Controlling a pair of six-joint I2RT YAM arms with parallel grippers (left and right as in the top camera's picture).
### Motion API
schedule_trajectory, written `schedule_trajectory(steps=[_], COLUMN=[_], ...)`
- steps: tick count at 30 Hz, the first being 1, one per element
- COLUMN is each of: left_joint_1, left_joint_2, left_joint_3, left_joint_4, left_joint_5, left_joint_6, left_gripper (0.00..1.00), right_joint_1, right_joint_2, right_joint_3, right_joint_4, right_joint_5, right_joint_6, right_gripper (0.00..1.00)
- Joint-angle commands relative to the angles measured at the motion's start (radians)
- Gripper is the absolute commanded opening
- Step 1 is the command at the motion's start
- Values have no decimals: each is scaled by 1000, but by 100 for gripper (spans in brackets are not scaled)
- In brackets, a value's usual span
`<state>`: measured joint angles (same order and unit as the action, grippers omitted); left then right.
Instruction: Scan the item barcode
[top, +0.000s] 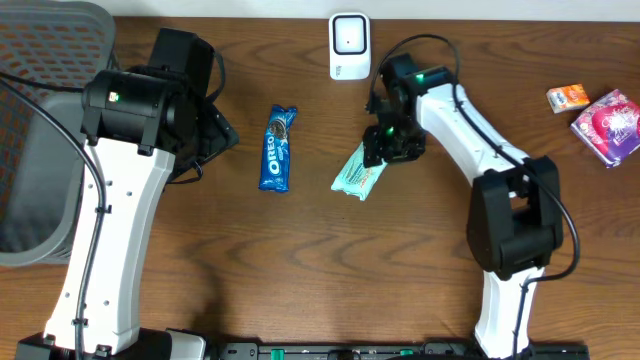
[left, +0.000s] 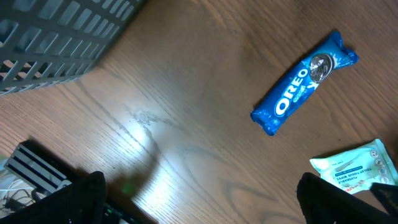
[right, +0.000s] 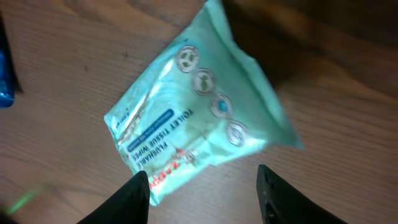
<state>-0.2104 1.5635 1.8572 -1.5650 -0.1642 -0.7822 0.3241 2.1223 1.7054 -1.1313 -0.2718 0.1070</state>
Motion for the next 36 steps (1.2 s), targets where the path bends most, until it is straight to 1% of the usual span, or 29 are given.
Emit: schedule_trajectory(steps=[1,3,4,5,6,7,9,13,17,19,22,25,26,27,28,29,30,31,33,36], left_joint_1=[3,3,3,3,3,3,3,3,3,3,3,3,3,3,3,3,3,3,3,3], left_joint_2=[1,1,1,1,1,1,1,1,1,1,1,1,1,1,1,1,1,1,1,1], left_joint_3=[-2,-2,-2,-2,-2,-2,-2,-2,-2,-2,-2,-2,-2,-2,-2,-2,-2,-2,-2,-2], left_joint_4=[-4,-4,-4,-5,-4,-5,-4,-4,-4,-4,-4,-4,-4,-4,-4,-4,-4,-4,-5,-4], left_joint_5=[-20,-20,-20,-20,-20,-20,-20,-20,-20,-20,-20,-20,-20,-20,-20,-20,-20,-20,-20,-20], left_joint_6=[-5,-5,-5,-5,-5,-5,-5,-5,-5,-5,-5,-5,-5,-5,-5,-5,-5,-5,-5,-5], left_gripper=[98,98,98,98,98,98,98,98,98,98,98,98,98,98,98,98,98,98,98,98], right_joint_1=[-24,-24,-24,-21,-19,-17,-14,-11,-8,-8,-8,-8,-8,-8,-8,-8,-8,-8,-12,-31], right_joint_2=[-28,-28,-28,-28,-28,-28,-28,-28,-28,-28,-28,-28,-28,-28,-28,-28,-28,-28,-28,-28], right_joint_3=[7,7,7,4,-1,-6,-24,-80,-152,-190,-235,-254,-255,-255,-255,-255,-255,-255,-254,-253], right_joint_4=[-19,-42,-53,-63,-69,-73,-60,30,128,180,244,278,286,294,304,314,322,331,351,406], right_joint_5=[2,-31,-45,-52,-51,-47,-48,-48,-48,-48,-53,-72,-80,-87,-94,-102,-110,-131,-197,-419], right_joint_6=[35,38,38,39,47,63,122,272,354,381,425,439,439,439,439,439,443,449,465,498], right_gripper=[56,64,70,80,86,89,90,92,92,84,61,44,39,37,30,16,6,1,1,1])
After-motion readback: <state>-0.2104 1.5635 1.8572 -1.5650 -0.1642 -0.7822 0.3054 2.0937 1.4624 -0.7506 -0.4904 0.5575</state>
